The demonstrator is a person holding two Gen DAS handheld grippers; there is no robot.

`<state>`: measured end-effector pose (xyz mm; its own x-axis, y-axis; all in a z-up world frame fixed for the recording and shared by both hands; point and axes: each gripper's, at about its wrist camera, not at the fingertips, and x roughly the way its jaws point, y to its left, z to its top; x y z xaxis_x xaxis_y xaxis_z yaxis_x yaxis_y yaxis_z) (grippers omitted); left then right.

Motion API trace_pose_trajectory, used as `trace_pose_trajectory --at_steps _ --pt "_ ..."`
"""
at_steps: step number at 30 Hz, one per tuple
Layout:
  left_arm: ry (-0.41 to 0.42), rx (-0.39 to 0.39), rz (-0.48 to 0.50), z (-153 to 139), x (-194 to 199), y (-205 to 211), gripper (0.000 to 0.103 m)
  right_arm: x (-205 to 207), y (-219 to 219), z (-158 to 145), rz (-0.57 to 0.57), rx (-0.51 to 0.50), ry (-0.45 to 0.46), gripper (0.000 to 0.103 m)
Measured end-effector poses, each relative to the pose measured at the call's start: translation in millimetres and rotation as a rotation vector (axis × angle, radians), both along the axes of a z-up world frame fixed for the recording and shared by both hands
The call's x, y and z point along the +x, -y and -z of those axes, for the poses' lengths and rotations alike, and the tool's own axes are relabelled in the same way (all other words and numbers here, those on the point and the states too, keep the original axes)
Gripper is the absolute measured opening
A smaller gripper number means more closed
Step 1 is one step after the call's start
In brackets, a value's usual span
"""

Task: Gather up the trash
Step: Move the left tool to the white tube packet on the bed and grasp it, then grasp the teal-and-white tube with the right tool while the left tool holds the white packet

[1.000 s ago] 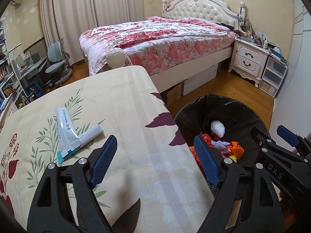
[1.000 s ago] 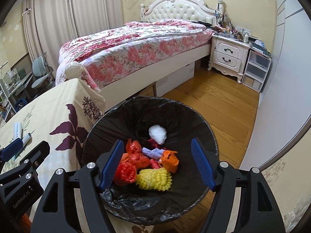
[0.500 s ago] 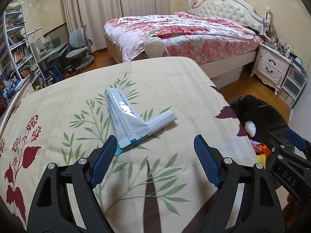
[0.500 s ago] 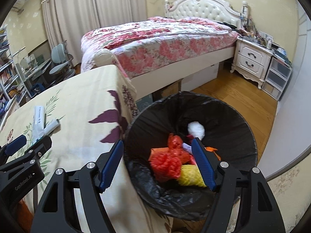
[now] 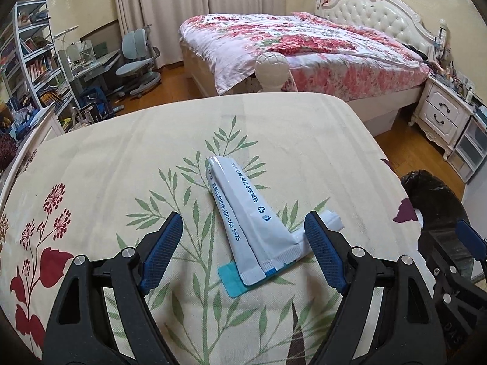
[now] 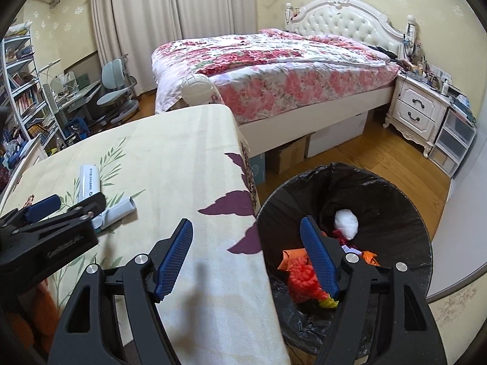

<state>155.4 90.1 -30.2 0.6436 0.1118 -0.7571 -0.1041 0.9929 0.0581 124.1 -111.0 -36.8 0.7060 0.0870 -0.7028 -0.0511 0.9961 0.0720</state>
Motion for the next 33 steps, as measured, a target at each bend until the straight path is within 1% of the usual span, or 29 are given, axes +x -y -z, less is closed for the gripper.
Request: trace_pose_trajectory --at_steps 4,5,6,8,9,10,11,13,14,18,28,33 --pt "-0.048 -0.023 0.003 7 8 -6 0.08 0 -5 3 -0.013 -0.008 -0.01 0.072" --pt "-0.054 -0.029 0.005 8 8 -7 0.077 -1 -6 3 -0.014 -0.011 -0.012 0.072" --pt "-0.058 -0.031 0.006 9 7 -8 0.066 0 -7 4 -0.015 -0.014 -0.013 0.072" --pt "-0.057 -0.045 0.021 10 5 -9 0.056 0 -7 3 -0.015 -0.018 -0.012 0.072" --pt "-0.054 -0.042 0.024 10 4 -10 0.049 0 -7 3 -0.014 -0.018 -0.012 0.072" --pt "-0.048 -0.036 0.033 10 2 -9 0.045 -1 -7 3 -0.015 -0.017 -0.013 0.072" --pt "-0.045 -0.03 0.043 10 0 -9 0.037 -1 -7 3 -0.015 -0.018 -0.014 0.072" --pt "-0.037 -0.03 0.056 10 -4 -9 0.035 -2 -9 3 -0.019 -0.02 -0.016 0.072" --pt "-0.036 -0.035 0.059 10 -5 -9 0.032 -3 -11 4 -0.022 -0.022 -0.016 0.072" --pt "-0.031 -0.036 0.057 9 -14 -16 0.03 -6 -17 4 -0.036 -0.026 -0.019 0.072" --pt "-0.022 -0.049 -0.019 7 -51 -58 0.029 -21 -50 5 -0.126 -0.032 -0.033 0.072" --pt "-0.022 -0.036 -0.044 7 -72 -79 0.029 -21 -66 5 -0.153 -0.072 -0.04 0.072"
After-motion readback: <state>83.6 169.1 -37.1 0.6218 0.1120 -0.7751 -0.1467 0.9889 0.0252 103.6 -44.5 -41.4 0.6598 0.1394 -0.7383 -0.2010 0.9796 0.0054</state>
